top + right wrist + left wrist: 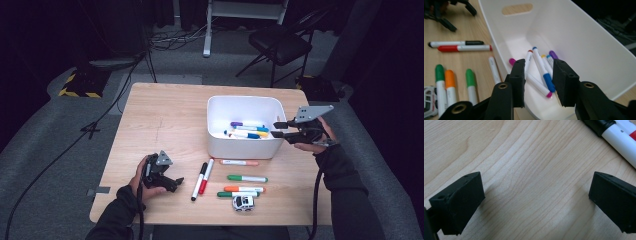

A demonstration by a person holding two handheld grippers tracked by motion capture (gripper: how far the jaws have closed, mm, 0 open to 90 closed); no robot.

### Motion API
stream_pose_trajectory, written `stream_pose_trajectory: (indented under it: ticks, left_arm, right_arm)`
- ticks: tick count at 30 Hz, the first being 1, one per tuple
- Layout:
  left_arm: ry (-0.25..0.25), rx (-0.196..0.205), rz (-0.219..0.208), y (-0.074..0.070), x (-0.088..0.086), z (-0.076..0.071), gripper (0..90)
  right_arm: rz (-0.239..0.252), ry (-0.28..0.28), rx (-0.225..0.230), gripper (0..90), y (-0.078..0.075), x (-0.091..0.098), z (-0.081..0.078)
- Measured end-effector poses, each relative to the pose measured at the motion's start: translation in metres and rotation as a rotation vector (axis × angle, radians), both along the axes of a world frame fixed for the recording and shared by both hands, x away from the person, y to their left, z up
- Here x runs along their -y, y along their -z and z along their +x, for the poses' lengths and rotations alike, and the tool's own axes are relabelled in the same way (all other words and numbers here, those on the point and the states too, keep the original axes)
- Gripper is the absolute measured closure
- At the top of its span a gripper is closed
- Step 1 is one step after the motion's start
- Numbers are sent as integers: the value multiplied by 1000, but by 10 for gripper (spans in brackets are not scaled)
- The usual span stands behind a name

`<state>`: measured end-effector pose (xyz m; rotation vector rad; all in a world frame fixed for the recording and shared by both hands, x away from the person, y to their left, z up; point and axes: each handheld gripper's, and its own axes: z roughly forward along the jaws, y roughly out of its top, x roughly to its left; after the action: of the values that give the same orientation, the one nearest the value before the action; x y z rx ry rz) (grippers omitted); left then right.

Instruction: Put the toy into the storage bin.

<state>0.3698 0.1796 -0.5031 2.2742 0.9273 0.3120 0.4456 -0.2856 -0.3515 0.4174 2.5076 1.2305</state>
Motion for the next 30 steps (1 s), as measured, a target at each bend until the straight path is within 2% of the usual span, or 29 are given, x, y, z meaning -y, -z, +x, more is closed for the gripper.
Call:
stream_pose_trajectory:
  ticks: [4,11,16,19,25,27,30]
  left_arm:
    - [0,1,1,0,0,0,2]
    - [0,0,0,0,0,0,2]
    - [0,1,1,0,0,0,2]
    - [0,0,0,0,0,0,2]
    - [0,0,0,0,0,0,2]
    - [1,0,0,0,0,0,2]
    - [0,0,0,0,0,0,2]
  right_arm:
    - [47,-61,25,618,1,-5,-19]
    - [57,-161,38,621,14,-23,-47]
    - [33,-230,5,618,34,-41,-60]
    - [0,-257,-28,613,50,-53,-64]
    - [-96,-285,-86,584,85,-79,-64]
    - [-103,-286,-112,580,96,-85,-62]
    - [-123,-293,-125,572,108,-91,-58]
